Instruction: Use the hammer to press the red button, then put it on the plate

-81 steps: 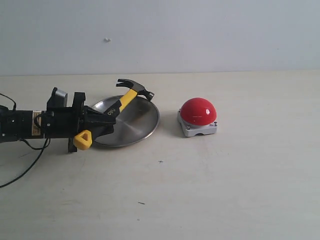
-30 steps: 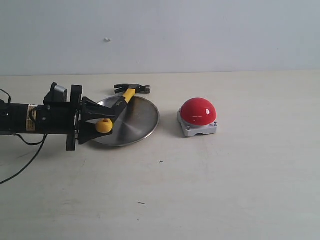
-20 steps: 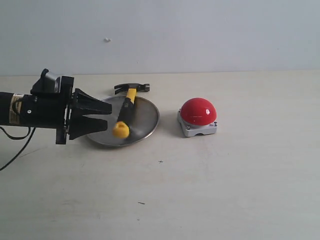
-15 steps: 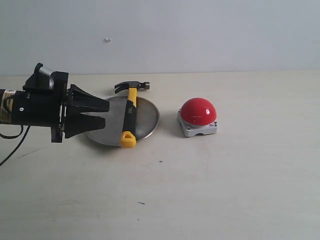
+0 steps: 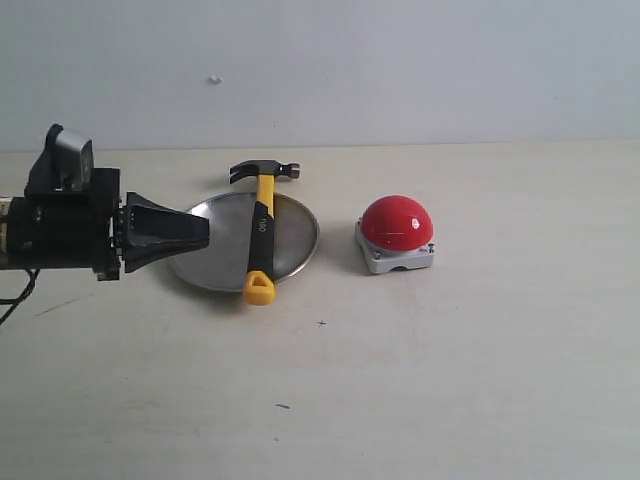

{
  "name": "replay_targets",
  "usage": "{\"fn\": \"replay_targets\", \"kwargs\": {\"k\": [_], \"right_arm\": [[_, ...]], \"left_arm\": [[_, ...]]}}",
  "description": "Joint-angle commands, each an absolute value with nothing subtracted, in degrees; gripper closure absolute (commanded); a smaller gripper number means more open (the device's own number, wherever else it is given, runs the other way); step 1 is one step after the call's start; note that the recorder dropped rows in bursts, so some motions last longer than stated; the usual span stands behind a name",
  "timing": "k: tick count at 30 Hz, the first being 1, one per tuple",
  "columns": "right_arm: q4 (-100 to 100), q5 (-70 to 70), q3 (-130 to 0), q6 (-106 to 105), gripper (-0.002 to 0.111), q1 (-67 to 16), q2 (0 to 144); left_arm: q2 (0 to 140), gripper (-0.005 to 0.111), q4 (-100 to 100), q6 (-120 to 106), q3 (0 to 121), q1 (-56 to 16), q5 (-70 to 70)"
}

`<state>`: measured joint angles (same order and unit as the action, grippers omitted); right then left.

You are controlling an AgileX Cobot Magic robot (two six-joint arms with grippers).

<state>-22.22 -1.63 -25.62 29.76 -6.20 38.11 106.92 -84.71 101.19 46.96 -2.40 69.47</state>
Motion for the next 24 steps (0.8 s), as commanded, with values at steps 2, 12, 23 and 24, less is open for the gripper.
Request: {"fn": "replay_targets", "kwargs": {"k": [2, 12, 23, 24], "right_arm": [[-22.8, -0.6, -25.4, 29.6, 0.108, -6.0, 33.2], [-22.6, 3.2, -20.9, 30.1, 0.108, -6.0, 21.9], [-18.9, 7.5, -19.6, 30.1, 0.108, -6.0, 19.7], [-18.9, 6.9, -19.3, 29.9, 0.108, -6.0, 19.7]], "left_arm": [[98.5, 0.107, -79.1, 89.2, 41.1, -2.8, 70.0], [67.7, 0.107, -65.8, 67.6, 24.8, -2.8, 59.4], [28.0, 0.107, -62.6, 66.8, 15.1, -2.8, 32.2], [24.9, 0.107, -62.6, 67.4, 14.6, -2.8, 29.9]]}}
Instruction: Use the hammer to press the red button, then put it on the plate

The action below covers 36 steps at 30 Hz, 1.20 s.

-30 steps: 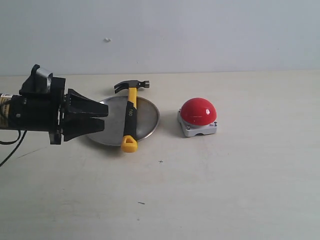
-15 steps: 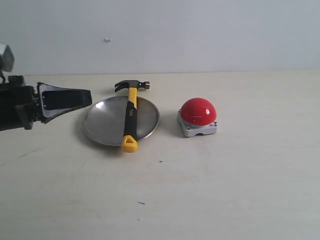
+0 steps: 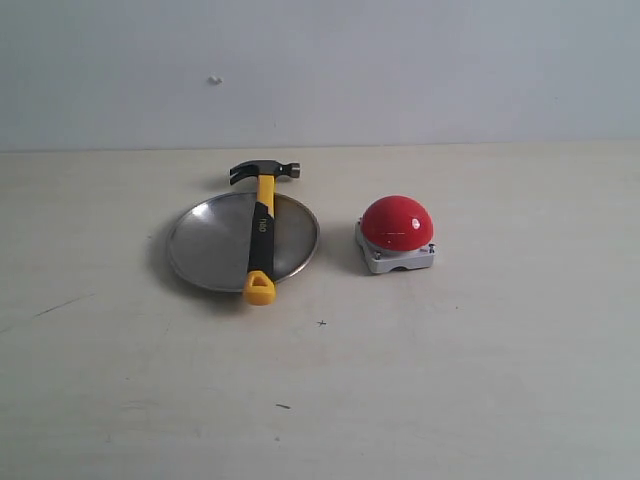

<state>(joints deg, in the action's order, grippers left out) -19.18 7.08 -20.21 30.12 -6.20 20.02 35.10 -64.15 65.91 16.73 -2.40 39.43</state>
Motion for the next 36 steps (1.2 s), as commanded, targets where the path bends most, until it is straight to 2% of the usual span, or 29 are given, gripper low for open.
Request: {"fn": "replay_targets", "kwargs": {"k": [1, 5, 13, 19, 28, 36], "right_arm": [[-18.9, 6.7, -19.0, 29.6, 0.108, -6.0, 19.5], [-19.2, 3.0, -16.2, 27.9, 0.108, -6.0, 16.1], [-20.3, -0.9, -9.9, 27.0, 0.108, -6.0, 0.1], [-20.5, -1.5, -9.0, 27.0, 0.108, -6.0, 0.0], [-20.0, 0.7, -8.5, 27.2, 0.108, -6.0, 0.0], [-14.9, 3.5, -0.8, 27.3, 0.108, -6.0, 0.0]], "left_arm": [[22.0, 0.107, -62.6, 68.3, 14.0, -2.8, 27.5], [13.2, 0.107, -62.3, 70.1, 12.0, -2.8, 21.2], [0.1, 0.107, -61.2, 74.4, 10.6, -2.8, 12.0], [0.0, 0.107, -61.2, 75.6, 9.8, -2.8, 10.5], [0.0, 0.107, -61.2, 76.2, 2.4, -2.6, 10.3], [0.0, 0.107, -62.6, 75.4, 0.0, -2.6, 9.8]]}}
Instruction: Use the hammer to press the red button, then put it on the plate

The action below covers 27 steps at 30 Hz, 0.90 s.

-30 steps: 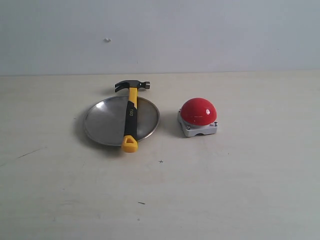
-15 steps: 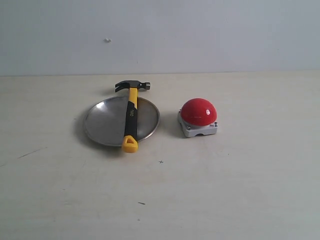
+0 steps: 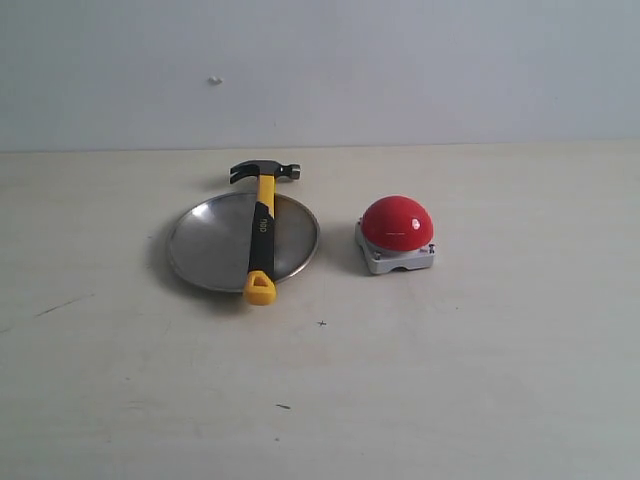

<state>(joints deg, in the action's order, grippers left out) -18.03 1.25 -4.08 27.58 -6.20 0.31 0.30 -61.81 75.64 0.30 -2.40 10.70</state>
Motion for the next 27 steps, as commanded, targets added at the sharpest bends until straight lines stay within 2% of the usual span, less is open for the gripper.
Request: {"fn": "replay_targets", "kwargs": {"k": [1, 8, 24, 27], "right_arm": [[-14.9, 3.8, -0.2, 27.3, 0.108, -6.0, 0.0], [-11.7, 10.2, 0.0, 31.9, 0.108, -6.0, 0.0], [-9.9, 10.6, 0.0, 36.1, 0.108, -6.0, 0.0], [-9.9, 10.6, 0.0, 36.1, 0.108, -6.0, 0.0]], "left_arm": [[0.0, 0.107, -64.2, 75.4, 0.0, -2.6, 9.6], [0.0, 0.107, -67.2, 75.4, 0.0, -2.6, 9.4], [0.0, 0.107, -67.4, 75.1, 0.0, -2.6, 9.5], [0.0, 0.107, -62.0, 63.9, 0.0, -2.6, 7.5]]}}
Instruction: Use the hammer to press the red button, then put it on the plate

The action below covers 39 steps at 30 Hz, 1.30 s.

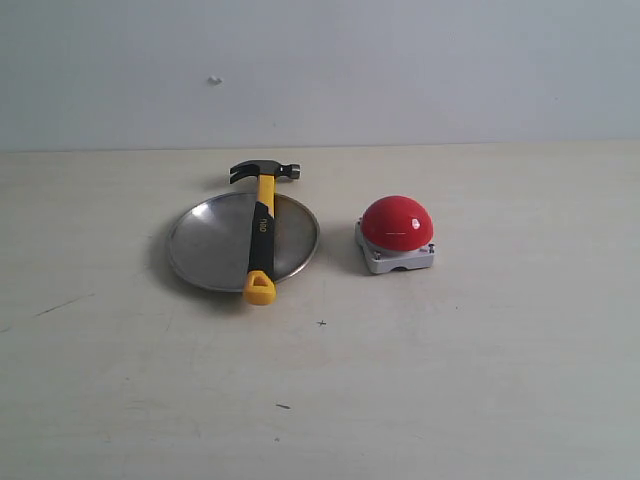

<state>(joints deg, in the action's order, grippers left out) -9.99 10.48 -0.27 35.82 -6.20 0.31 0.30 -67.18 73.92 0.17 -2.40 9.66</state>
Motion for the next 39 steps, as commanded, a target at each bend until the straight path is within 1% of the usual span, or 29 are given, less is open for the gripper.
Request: {"fn": "replay_targets", "kwargs": {"k": [1, 6, 10, 12, 18, 37, 39], "right_arm": [[-9.9, 10.6, 0.0, 36.1, 0.108, -6.0, 0.0], [-9.9, 10.6, 0.0, 36.1, 0.108, -6.0, 0.0], [-9.9, 10.6, 0.0, 36.1, 0.108, -6.0, 0.0], [-9.9, 10.6, 0.0, 36.1, 0.108, -6.0, 0.0], [-9.9, 10.6, 0.0, 36.1, 0.108, -6.0, 0.0], [-10.0, 10.6, 0.0, 36.1, 0.108, -6.0, 0.0], [-12.4, 10.6, 0.0, 34.3, 0.108, -6.0, 0.0]], "left_arm": [[0.0, 0.107, -56.6, 58.8, 0.0, -2.6, 6.4], [0.0, 0.107, -27.6, 40.4, 0.0, -2.6, 1.9], [0.0, 0.107, -9.0, 18.4, 0.0, -2.5, -8.1], [0.0, 0.107, -3.1, 8.8, 0.0, -2.5, -12.2], [0.0, 0.107, -2.2, 5.8, 0.0, -2.5, -20.4], [0.0, 0.107, -2.2, 5.8, 0.0, -2.5, -20.4], [0.0, 0.107, -2.2, 5.8, 0.0, -2.5, -20.4]]}}
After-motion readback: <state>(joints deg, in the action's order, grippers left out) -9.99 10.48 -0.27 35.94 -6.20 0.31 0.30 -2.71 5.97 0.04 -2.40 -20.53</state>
